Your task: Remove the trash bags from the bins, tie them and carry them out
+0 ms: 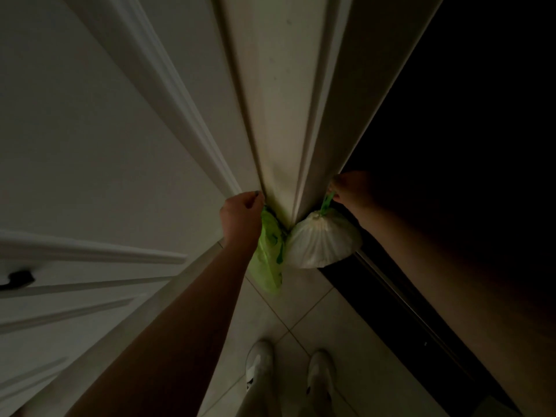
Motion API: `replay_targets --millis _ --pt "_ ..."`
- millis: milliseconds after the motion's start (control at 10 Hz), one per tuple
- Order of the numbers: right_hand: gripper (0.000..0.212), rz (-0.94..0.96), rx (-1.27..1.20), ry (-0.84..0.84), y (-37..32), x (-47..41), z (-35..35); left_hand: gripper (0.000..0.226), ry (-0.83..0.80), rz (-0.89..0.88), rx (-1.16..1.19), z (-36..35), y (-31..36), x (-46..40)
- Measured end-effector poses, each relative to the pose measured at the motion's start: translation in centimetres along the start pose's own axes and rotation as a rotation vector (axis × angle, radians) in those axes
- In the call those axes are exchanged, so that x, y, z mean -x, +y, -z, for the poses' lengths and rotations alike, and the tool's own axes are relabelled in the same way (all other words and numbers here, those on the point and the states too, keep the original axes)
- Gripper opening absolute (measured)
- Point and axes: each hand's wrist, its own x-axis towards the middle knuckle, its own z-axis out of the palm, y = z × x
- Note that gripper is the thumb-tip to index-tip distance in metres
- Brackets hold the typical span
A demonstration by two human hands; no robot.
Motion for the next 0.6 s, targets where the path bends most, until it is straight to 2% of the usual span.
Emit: replay_targets --millis 100,300,500,600 --pt "0.028 0.048 0.114 -0.037 0.8 -0.3 -0.5 0.02 -0.059 0.005 -0.101 -0.2 -1.0 0.0" --pt "0.04 0.089 0.255 -0.061 0.9 -0.7 -0.5 0.02 -0.1 0.034 -0.178 -0.5 -2.5 0.3" --pt "0.019 0.118 0.305 -0.07 1.4 -0.5 0.1 0.024 -0.14 -0.038 -0.267 -0.5 -2.6 0.2" --pt "0.021 0.118 0.342 -0.061 1.3 0.3 0.8 0.023 -0.094 -0.107 -0.377 -0.2 -2.6 0.4"
